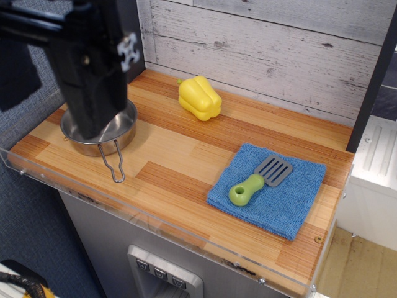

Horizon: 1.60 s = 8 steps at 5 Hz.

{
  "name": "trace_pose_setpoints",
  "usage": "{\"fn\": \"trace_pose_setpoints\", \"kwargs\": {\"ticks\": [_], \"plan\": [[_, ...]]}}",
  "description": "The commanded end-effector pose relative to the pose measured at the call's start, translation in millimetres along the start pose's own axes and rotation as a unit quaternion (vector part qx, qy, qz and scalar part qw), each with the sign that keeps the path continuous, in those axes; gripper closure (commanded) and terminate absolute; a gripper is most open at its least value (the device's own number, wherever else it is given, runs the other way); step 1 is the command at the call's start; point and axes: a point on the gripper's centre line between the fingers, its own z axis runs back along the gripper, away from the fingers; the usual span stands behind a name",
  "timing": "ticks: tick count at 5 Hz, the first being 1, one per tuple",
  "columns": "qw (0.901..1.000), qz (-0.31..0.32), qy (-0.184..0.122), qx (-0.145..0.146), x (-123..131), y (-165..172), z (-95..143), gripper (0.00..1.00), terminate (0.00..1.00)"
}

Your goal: Place the green spatula between the pan and the rag.

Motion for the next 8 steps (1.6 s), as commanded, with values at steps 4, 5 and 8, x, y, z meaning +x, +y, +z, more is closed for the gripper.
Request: {"fn": "trace_pose_setpoints", "kwargs": {"ticks": [4, 5, 8], "plan": [[0.9984, 0.017, -0.053, 0.01, 59.6, 11.8, -8.5, 0.0, 0.0], [0.9976, 0.025, -0.063, 0.011, 71.8, 13.3, -39.3, 0.0, 0.0], [0.9962, 0.054, -0.065, 0.019, 76.0, 5.0, -122.3, 0.0, 0.0]]}}
